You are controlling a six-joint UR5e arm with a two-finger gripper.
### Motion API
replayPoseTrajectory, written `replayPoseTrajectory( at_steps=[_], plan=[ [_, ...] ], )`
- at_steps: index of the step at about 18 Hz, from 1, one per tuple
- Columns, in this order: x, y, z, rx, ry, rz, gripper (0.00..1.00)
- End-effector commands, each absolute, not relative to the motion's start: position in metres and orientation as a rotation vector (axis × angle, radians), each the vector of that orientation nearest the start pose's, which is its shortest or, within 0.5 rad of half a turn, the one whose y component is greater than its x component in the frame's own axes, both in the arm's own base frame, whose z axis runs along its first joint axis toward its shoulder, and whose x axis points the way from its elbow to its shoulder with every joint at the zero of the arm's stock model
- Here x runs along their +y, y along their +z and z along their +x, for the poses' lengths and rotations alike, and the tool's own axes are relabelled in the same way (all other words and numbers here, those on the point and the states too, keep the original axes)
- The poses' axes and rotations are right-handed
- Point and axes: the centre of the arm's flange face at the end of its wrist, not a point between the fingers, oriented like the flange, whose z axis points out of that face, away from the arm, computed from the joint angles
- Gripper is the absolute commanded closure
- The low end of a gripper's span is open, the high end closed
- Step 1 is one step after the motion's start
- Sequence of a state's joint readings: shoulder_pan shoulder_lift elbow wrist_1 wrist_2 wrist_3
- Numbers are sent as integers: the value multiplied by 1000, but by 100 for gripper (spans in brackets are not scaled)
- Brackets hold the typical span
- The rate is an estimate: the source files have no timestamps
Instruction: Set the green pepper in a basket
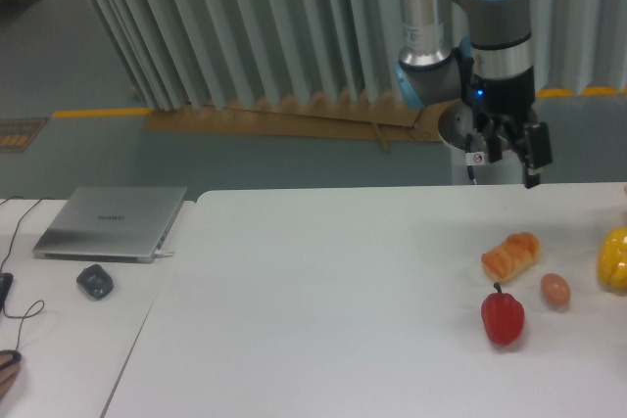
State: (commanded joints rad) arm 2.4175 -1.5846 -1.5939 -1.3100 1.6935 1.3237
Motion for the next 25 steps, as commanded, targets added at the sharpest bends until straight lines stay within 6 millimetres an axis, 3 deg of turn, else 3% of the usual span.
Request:
replayPoseTrajectory(
  at_steps=[3,6,13,18,25],
  plan=[
    [428,500,-333,985,399,-2993,0],
    [435,479,-356,1354,335,-2896,0],
    [442,451,-396,1754,248,-2750,0],
    [442,428,-419,1870,180,-2690,0],
    [443,395,-452,1855,124,-2707,0]
  ],
)
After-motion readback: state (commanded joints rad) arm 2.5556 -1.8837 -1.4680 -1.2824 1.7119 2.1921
